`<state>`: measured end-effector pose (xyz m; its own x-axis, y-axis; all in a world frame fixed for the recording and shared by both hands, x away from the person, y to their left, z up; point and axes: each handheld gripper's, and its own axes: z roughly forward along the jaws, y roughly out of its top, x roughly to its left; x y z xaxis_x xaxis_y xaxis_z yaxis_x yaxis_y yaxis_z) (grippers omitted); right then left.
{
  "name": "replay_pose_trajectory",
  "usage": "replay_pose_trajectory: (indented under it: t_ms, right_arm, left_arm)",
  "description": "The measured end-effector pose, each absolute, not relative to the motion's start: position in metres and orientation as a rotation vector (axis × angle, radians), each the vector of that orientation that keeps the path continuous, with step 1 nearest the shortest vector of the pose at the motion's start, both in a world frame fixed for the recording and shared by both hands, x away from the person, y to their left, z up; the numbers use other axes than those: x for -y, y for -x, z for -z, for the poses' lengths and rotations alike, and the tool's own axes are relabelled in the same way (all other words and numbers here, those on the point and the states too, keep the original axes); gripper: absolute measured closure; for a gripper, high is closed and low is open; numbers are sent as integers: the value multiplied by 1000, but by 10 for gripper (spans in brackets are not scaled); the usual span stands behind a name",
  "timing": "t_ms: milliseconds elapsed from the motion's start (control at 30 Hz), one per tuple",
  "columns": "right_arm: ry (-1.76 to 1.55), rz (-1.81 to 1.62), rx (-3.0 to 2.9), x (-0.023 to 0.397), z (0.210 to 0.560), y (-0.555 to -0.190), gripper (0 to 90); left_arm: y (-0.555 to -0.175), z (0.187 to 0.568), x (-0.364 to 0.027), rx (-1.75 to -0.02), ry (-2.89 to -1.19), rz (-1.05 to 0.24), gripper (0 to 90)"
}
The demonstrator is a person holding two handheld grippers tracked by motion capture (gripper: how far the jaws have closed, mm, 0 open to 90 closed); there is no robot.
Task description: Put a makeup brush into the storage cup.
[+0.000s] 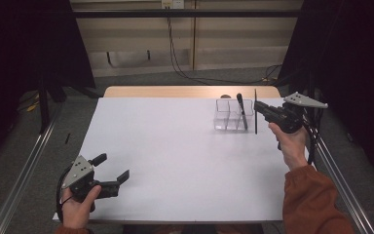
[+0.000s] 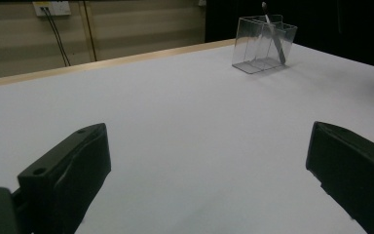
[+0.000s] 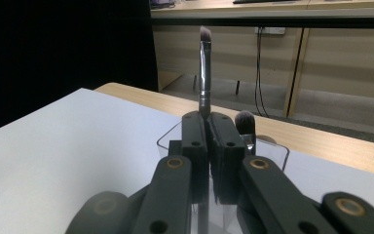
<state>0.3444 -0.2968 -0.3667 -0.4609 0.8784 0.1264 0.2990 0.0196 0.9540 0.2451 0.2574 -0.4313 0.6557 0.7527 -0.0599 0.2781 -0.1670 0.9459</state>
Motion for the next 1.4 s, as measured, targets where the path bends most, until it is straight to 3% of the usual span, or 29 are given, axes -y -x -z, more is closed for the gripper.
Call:
replay_pose_trajectory:
  t_ms: [600,1400]
  right_arm:
    - [-1180,-1434,-1775,292,346,-370,868]
    - [-1231,-1344,-1761,282,353,-420,868]
  left_arm:
    - [-245,431,-257,-828,-1744,-519,25]
    - [-247,431,-255,-821,-1749,-514,26]
